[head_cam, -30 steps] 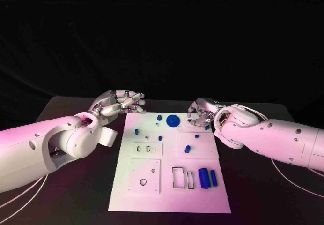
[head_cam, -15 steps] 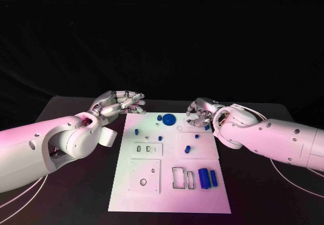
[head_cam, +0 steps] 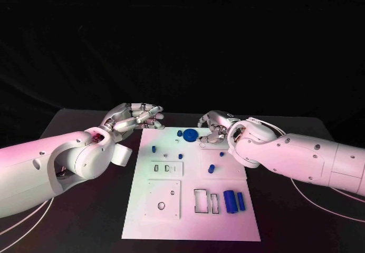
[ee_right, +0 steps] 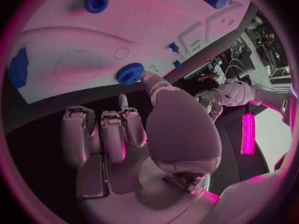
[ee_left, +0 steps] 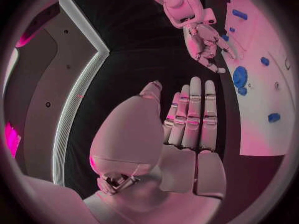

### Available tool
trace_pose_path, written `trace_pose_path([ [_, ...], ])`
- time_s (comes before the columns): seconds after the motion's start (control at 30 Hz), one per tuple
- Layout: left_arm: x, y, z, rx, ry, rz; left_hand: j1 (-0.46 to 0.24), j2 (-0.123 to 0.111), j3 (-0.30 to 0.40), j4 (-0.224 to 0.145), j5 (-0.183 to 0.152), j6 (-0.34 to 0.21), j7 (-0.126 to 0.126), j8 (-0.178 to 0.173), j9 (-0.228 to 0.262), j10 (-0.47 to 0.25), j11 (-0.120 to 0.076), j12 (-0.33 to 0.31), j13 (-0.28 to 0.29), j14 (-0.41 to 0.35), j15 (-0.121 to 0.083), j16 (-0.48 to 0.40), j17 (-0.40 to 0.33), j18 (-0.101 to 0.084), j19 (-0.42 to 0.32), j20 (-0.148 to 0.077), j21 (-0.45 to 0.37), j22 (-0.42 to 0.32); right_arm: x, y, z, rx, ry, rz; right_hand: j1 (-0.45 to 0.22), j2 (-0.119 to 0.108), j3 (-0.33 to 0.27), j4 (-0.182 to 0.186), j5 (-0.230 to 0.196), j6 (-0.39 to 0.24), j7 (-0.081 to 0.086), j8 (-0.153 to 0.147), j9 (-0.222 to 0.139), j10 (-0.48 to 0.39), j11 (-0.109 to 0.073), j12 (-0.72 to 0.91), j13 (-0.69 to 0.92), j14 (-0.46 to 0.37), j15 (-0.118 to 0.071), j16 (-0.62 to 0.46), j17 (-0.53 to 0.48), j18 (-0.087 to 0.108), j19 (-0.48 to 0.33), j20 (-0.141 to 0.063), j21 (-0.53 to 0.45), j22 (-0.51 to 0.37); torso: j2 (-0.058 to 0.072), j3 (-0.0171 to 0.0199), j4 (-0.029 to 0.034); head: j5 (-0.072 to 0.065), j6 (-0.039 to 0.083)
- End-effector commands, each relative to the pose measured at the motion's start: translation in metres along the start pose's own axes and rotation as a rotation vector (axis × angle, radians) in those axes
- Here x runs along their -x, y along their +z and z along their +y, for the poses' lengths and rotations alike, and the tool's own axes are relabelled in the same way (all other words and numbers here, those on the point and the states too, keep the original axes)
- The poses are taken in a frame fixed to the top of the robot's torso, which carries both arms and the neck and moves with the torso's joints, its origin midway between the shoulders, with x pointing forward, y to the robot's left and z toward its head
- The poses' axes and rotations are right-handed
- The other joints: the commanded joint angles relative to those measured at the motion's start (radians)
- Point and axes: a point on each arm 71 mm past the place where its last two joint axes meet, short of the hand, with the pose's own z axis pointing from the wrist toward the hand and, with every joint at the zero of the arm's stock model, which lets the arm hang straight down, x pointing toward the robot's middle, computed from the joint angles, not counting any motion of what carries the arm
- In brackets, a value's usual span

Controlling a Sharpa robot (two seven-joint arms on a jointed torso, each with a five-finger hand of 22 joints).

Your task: Assemble the parts on the task board

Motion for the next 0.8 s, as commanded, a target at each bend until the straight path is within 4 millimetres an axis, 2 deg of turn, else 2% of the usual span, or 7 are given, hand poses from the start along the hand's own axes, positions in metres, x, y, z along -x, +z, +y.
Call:
trace_pose_path([
  [0.03,-0.003,0.001,-0.001,-0.007,-0.005,0.023,-0.006,0.004,0.002,-0.003,-0.003,-0.004,0.001,-0.004,0.001,0.0,0.004,-0.004,0.001,-0.007,-0.002,0.003,0.001,0.012,0.002,0.003,-0.005,-0.001,-0.002,0.005,0.005,0.015,0.009,0.001,0.014,0.001,-0.003,0.005,0.007,-0.004,0.001,-0.002,-0.002,0.0,0.006,-0.003,0.099,0.104,0.007,0.004,0.263,-0.009,0.009,0.008,-0.003,0.12,0.001,-0.0006,-0.0005,0.001,0.002],
  [0.17,-0.004,0.001,-0.001,-0.005,-0.004,0.023,-0.006,0.004,0.002,-0.003,-0.007,-0.004,0.001,-0.004,0.002,0.001,0.004,-0.005,0.002,-0.008,-0.002,0.004,0.003,0.012,0.002,0.004,-0.005,-0.002,-0.004,0.012,0.011,0.016,0.018,0.001,0.024,0.006,0.002,0.012,0.016,0.0,0.0,0.0,-0.004,0.001,0.005,-0.001,0.1,0.104,0.006,0.004,0.263,-0.01,0.01,0.008,-0.002,0.121,0.0,0.0002,-0.0015,0.002,0.002],
  [0.37,-0.004,0.002,0.0,-0.003,0.0,0.023,-0.006,0.004,0.002,-0.003,-0.007,-0.004,0.001,-0.004,0.002,0.001,0.004,-0.005,0.002,-0.008,-0.002,0.004,0.003,0.012,0.002,0.004,-0.005,-0.002,-0.008,0.022,0.017,0.007,0.023,0.001,0.027,0.007,0.004,0.015,0.022,0.001,0.0,0.001,-0.006,0.002,0.005,0.0,0.102,0.104,0.006,0.004,0.263,-0.01,0.011,0.008,-0.001,0.123,0.002,-0.0011,0.0015,0.001,0.002],
  [0.5,-0.004,0.002,0.0,-0.001,0.001,0.024,-0.006,0.004,0.002,-0.003,-0.007,-0.004,0.001,-0.004,0.002,0.001,0.004,-0.005,0.002,-0.008,-0.002,0.004,0.003,0.012,0.002,0.004,-0.005,-0.002,-0.01,0.025,0.018,0.005,0.022,0.007,0.028,0.008,0.005,0.015,0.024,0.001,0.0,0.001,-0.006,0.002,0.005,-0.001,0.101,0.104,0.006,0.004,0.263,-0.009,0.01,0.008,-0.002,0.121,0.002,-0.0011,0.0009,0.005,-0.003],
  [0.67,-0.004,0.002,0.0,-0.001,0.001,0.026,-0.006,0.004,0.002,-0.003,-0.007,-0.004,0.001,-0.004,0.002,0.001,0.004,-0.005,0.002,-0.008,-0.002,0.004,0.003,0.012,0.002,0.004,-0.005,-0.002,-0.014,0.027,0.02,0.005,0.02,0.021,0.036,0.008,0.01,0.015,0.024,0.0,0.001,0.0,-0.008,0.002,0.005,-0.001,0.101,0.104,0.006,0.004,0.263,-0.009,0.01,0.007,-0.002,0.121,0.001,0.0008,-0.002,0.013,-0.01],
  [0.8,-0.005,0.003,0.0,-0.001,0.002,0.026,-0.006,0.004,0.002,-0.003,-0.007,-0.004,0.001,-0.004,0.002,0.001,0.004,-0.005,0.002,-0.008,-0.002,0.004,0.003,0.012,0.002,0.004,-0.005,-0.002,-0.017,0.028,0.02,0.003,0.017,0.037,0.041,0.008,0.013,0.015,0.024,-0.001,0.001,-0.001,-0.01,0.002,0.005,0.0,0.102,0.104,0.006,0.004,0.263,-0.009,0.009,0.007,-0.003,0.121,0.0,-0.0002,-0.0021,0.014,-0.014],
])
